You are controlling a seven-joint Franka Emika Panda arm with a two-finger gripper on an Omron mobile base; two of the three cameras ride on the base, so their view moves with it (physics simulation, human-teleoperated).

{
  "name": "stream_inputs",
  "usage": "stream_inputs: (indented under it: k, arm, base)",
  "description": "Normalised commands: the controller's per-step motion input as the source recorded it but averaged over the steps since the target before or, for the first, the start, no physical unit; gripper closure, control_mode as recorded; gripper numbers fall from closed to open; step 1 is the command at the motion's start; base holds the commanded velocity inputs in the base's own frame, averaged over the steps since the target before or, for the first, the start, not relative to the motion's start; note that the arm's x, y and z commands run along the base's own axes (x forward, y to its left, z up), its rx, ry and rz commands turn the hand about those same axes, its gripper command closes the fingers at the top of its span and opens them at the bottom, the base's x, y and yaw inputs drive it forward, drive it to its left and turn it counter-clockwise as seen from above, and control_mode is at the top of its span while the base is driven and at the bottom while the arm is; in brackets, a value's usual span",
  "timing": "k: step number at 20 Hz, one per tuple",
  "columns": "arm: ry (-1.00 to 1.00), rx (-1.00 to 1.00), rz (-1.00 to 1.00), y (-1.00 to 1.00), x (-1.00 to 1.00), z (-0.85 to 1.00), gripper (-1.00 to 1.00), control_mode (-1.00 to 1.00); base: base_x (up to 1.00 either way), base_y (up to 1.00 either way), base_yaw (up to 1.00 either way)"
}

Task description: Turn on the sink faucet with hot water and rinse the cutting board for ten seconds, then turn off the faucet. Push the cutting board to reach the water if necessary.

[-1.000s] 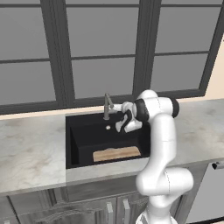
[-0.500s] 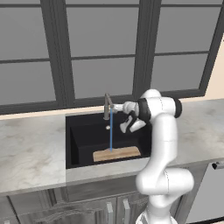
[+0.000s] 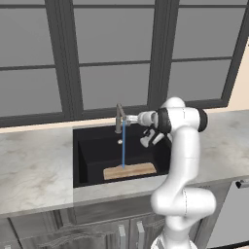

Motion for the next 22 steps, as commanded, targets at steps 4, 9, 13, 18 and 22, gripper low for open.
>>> stream_inputs:
  k: [4,9,13,18,22]
  arm:
    - [0.13,0.00,0.02,-0.76,-0.39,0.14,-1.00,-1.00]
    - [0.13,0.00,0.00,-0.68,-0.24,0.33,-1.00,-1.00]
    - [0.09,0.01,0.02,-0.42,-0.02,0.43,-1.00,-1.00]
    - [0.05,0.02,0.05,-0.26,0.00,0.52,-1.00,-1.00]
    - [0.06,0.02,0.06,-0.14,0.00,0.50,-1.00,-1.00]
  base:
    - [0.00,0.00,0.00]
    - [0.00,0.00,0.00]
    - [0.00,0.00,0.00]
    - [0.00,0.00,0.00]
    - [0.00,0.00,0.00]
